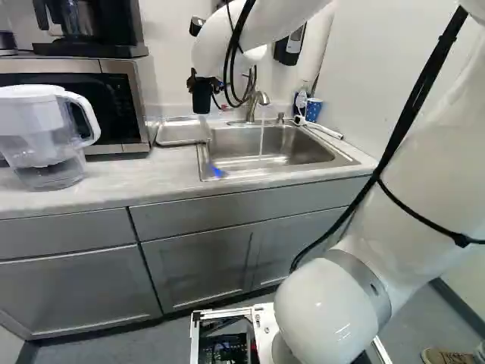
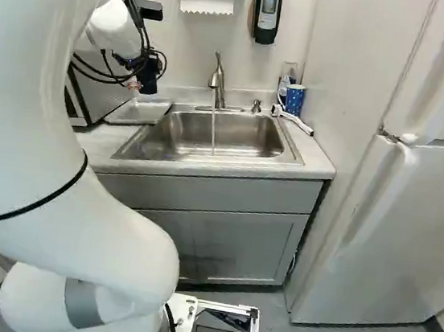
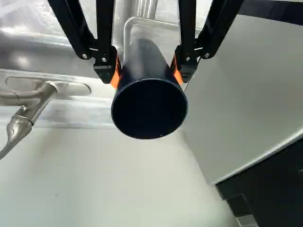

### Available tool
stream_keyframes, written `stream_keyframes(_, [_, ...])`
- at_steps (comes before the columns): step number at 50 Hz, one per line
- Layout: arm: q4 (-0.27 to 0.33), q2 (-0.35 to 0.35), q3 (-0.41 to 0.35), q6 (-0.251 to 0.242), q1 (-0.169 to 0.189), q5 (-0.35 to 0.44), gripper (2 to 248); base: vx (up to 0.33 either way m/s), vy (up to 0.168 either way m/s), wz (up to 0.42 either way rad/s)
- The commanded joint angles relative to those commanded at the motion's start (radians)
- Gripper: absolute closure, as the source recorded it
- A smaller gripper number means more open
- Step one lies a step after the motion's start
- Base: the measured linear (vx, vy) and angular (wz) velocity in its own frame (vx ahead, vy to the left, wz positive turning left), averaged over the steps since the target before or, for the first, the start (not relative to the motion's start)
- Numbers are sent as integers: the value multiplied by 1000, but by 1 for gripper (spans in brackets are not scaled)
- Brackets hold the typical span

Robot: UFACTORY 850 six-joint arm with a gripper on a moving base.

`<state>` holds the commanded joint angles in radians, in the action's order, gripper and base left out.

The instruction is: Rinse the cup and place it in the tray

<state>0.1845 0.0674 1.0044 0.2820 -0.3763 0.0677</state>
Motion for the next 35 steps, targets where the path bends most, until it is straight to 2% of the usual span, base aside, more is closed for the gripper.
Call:
stream_keyframes(11, [59, -12, -8, 0, 0, 24, 127, 0, 0, 0])
stream_keyframes(35, [60, -77, 5, 0, -3, 25, 127, 0, 0, 0])
